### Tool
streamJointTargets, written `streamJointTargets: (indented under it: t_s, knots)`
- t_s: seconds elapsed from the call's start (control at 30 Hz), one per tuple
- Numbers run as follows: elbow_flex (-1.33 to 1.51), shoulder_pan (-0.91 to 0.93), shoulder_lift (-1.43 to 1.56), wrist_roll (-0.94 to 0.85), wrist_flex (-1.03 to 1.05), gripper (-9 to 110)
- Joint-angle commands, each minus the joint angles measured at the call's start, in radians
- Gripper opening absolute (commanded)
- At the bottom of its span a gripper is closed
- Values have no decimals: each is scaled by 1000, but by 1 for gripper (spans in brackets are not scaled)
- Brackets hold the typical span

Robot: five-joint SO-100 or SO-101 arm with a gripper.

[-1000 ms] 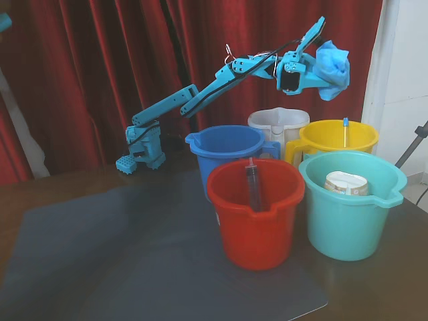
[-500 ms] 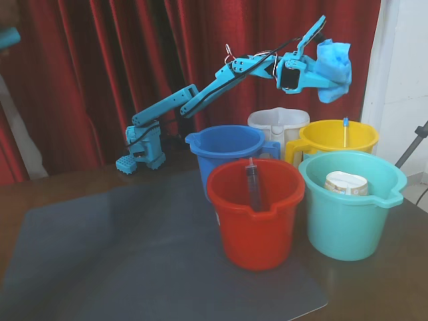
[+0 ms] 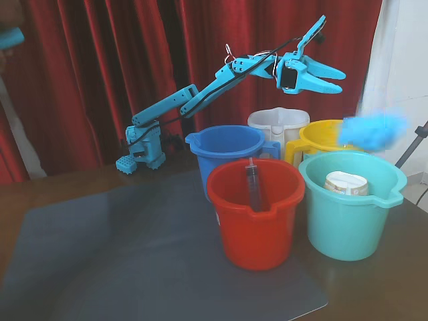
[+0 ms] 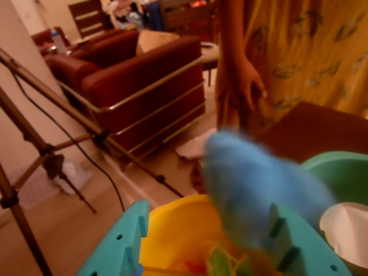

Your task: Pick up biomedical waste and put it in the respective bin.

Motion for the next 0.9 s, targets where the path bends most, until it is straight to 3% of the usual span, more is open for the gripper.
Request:
streamJointTargets:
  t_s: [0.0,0.4,0.47,0.5,0.53,0.57,0.73,0.87]
  knots:
    - [-48,-6,12,-5,-20,23]
    - [-48,-6,23,-6,-11,23]
    - [-49,-8,31,-77,52,23]
    - [-67,3,48,-158,112,23]
    - [-198,14,147,-368,388,22]
    - [-252,43,198,-423,534,22]
    - [-417,222,523,-471,1075,10]
    - [-296,290,842,-566,1235,10]
